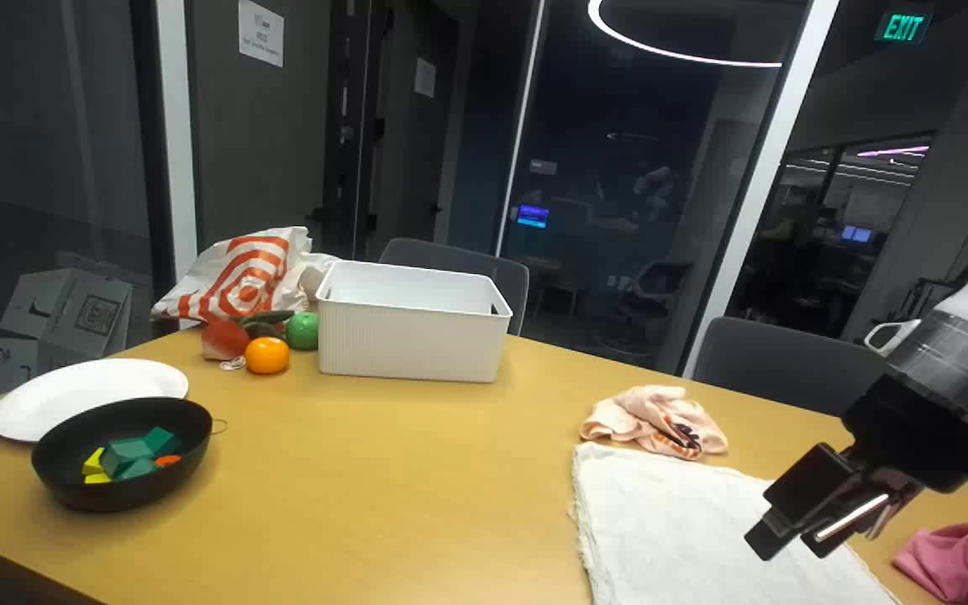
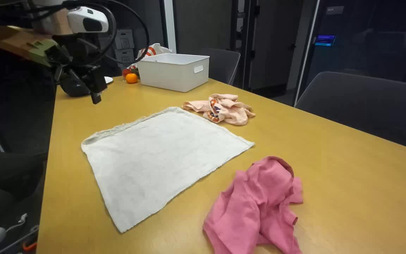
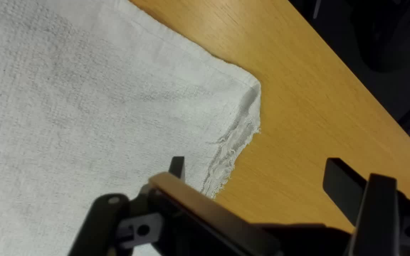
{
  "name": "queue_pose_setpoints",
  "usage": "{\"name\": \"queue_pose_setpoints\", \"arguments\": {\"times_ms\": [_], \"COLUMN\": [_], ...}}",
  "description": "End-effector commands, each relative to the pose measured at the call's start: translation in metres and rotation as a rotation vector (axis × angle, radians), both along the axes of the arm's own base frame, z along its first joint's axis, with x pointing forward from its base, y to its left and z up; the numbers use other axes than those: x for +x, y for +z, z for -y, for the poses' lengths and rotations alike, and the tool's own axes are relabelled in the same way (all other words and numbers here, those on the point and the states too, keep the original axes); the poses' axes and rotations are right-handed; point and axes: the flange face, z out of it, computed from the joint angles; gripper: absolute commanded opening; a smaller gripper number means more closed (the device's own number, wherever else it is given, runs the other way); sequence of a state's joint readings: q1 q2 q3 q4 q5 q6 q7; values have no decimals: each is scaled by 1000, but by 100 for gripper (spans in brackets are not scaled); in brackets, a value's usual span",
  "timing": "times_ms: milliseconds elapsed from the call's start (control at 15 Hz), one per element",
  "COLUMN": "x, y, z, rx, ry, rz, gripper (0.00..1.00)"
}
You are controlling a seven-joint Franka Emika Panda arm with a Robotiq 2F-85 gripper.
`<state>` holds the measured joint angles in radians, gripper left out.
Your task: Put the two t-shirts on the white towel then fold the towel into a triangle once.
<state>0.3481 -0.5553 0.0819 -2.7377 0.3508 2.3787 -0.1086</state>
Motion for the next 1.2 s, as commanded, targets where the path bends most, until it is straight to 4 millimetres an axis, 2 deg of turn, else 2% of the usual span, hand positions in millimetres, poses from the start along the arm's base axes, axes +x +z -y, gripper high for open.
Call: {"name": "queue_pose_setpoints", "arguments": {"times_ms": [0, 400, 667, 933, 1133], "x": [1, 1, 17, 49, 87], "y": [2, 6, -2, -14, -21], "z": [0, -1, 4, 11, 13], "rx": [1, 4, 29, -30, -82], "ry": [0, 0, 13, 58, 91], "rz": [2, 9, 1, 27, 79], "gripper": [100, 100, 100, 100, 100]}}
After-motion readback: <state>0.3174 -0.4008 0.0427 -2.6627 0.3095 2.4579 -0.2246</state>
